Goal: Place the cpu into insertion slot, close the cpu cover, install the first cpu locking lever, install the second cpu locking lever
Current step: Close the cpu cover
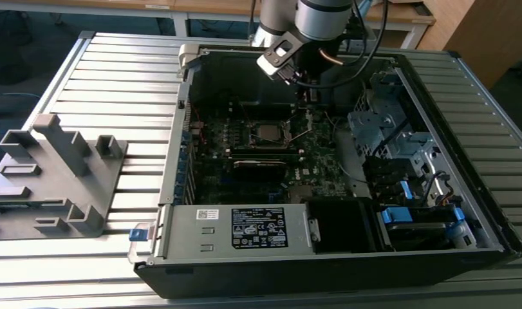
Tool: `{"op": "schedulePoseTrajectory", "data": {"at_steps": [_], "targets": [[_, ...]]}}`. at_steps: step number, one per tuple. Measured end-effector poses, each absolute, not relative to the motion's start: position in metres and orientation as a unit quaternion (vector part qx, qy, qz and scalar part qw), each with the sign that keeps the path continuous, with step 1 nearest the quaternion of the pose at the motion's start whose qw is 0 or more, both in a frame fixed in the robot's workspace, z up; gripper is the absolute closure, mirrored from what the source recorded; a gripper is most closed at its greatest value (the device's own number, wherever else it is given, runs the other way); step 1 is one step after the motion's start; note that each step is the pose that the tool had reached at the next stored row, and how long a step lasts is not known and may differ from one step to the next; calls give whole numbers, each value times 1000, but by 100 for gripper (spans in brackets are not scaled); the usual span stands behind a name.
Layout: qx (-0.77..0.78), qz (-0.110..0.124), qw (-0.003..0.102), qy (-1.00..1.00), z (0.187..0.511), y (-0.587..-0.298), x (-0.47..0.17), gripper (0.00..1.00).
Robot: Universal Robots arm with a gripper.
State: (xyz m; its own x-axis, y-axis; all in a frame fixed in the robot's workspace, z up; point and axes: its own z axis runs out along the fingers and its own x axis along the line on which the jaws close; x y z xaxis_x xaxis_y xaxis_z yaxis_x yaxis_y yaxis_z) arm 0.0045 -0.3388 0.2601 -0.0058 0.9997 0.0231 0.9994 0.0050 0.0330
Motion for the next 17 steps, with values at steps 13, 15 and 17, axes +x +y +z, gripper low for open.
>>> {"op": "schedulePoseTrajectory", "data": {"at_steps": [13, 15, 17], "targets": [[705, 20, 3, 709, 260, -339, 15, 90], [705, 20, 3, 709, 260, -339, 18, 90], [705, 20, 3, 709, 260, -339, 23, 90]]}}
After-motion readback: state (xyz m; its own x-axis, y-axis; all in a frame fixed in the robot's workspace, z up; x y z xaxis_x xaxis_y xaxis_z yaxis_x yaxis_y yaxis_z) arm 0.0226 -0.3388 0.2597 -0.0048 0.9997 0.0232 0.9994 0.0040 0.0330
